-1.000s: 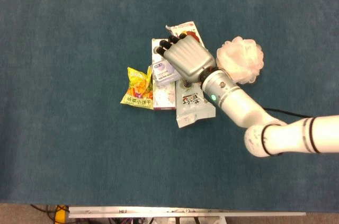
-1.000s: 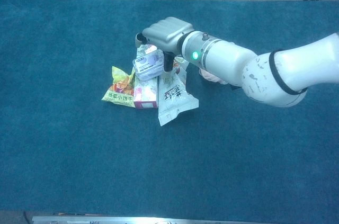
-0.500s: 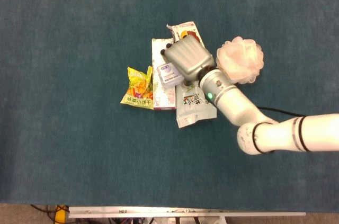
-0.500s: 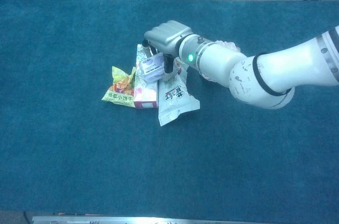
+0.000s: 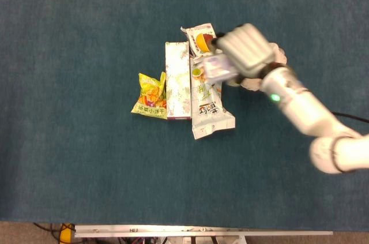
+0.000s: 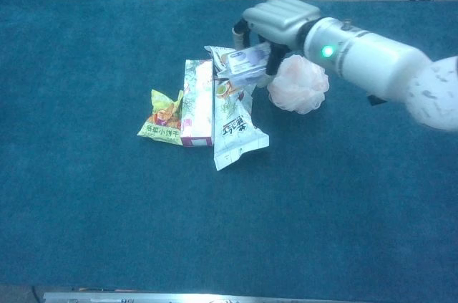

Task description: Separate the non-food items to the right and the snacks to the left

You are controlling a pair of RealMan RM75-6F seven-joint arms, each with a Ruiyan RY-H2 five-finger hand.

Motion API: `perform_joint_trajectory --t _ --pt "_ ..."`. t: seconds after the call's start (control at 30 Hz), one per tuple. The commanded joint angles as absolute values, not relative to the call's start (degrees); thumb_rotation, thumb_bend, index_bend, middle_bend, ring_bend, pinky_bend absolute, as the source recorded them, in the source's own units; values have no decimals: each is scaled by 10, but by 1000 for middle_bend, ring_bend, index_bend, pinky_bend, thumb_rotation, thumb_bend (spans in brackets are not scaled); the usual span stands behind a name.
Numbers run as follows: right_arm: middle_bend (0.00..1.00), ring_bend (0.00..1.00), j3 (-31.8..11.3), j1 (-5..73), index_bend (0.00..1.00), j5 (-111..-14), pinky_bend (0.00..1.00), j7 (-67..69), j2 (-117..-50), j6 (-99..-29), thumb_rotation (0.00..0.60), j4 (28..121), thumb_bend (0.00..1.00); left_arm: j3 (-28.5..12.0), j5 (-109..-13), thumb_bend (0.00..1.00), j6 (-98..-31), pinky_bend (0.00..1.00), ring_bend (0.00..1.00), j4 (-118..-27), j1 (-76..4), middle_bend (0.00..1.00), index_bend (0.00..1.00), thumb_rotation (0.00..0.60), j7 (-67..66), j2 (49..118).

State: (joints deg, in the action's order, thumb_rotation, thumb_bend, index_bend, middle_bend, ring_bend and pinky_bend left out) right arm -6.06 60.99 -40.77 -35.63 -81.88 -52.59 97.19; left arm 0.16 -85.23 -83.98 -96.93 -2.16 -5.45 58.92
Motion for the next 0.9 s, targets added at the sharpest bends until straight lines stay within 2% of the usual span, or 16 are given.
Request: perform_joint_trajectory --t 0.03,0.23,0.43,0.77,0.9 --pt "410 491 -27 571 446 -451 411 -326 -778 -537 600 1005 12 0 -855 229 -831 27 0 -970 -29 14 0 600 -58 591" --pt "410 488 6 523 445 -514 412 -285 -744 -544 600 1015 12 -2 -859 229 -811 27 0 -974 -45 14 0 600 -68 593" --pt "408 439 29 498 437 -554 413 -271 -742 -538 600 1003 11 -3 -862 229 -799 28 0 -976 -57 14 0 600 -73 598" --pt "256 266 33 480 154 -563 382 -283 -748 -534 600 991 11 -4 -866 229 -781 27 0 -975 -75 14 0 600 -76 601" --pt "242 251 24 472 123 -577 374 -269 -743 -538 600 1000 11 -3 -867 229 -776 27 0 -975 -79 14 0 600 -76 603"
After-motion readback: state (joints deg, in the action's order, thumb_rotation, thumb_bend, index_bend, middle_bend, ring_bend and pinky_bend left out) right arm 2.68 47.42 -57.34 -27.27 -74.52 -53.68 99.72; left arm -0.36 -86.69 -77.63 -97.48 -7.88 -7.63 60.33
